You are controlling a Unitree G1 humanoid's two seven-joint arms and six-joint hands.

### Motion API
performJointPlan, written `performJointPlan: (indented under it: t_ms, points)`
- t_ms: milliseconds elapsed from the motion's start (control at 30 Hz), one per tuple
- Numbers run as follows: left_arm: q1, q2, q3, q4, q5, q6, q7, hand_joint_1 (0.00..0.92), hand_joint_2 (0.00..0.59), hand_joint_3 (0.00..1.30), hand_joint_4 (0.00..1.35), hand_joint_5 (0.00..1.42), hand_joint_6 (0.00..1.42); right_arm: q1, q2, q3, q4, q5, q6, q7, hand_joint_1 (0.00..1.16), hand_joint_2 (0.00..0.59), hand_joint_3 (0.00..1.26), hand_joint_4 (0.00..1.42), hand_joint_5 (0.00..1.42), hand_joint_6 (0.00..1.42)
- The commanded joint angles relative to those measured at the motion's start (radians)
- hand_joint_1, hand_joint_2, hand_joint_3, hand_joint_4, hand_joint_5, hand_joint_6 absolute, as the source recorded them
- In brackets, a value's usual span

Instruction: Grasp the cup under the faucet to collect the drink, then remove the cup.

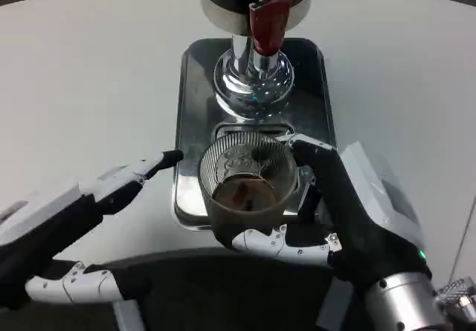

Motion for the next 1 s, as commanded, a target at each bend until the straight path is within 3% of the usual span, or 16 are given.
performJointPlan:
  t_ms: [33,367,633,767,1000]
  points:
    - [0.073,-0.030,0.013,-0.080,0.100,0.002,0.096,0.000,0.044,0.00,0.00,0.00,0.00,0.032,0.003,0.027,-0.068,-0.023,-0.036,0.018,1.02,0.129,1.00,1.11,1.15,1.38]
    - [0.176,-0.089,-0.005,-0.257,0.250,0.092,0.223,0.004,0.056,0.00,0.00,0.00,0.00,0.089,0.000,0.048,-0.139,-0.057,-0.050,0.070,1.02,0.129,1.00,1.11,1.15,1.38]
    - [0.215,-0.124,-0.013,-0.355,0.343,0.151,0.296,0.119,0.071,0.00,0.00,0.00,0.00,0.145,-0.001,0.061,-0.188,-0.073,-0.067,0.105,1.02,0.127,1.00,1.10,1.15,1.38]
    - [0.248,-0.148,-0.018,-0.413,0.401,0.190,0.320,0.130,0.070,0.00,0.00,0.00,0.00,0.165,0.000,0.059,-0.208,-0.076,-0.073,0.119,1.02,0.123,1.00,1.10,1.15,1.38]
    - [0.267,-0.156,-0.029,-0.454,0.440,0.224,0.332,0.144,0.079,0.00,0.00,0.00,0.00,0.192,0.003,0.058,-0.234,-0.083,-0.083,0.139,1.02,0.121,1.00,1.10,1.15,1.38]
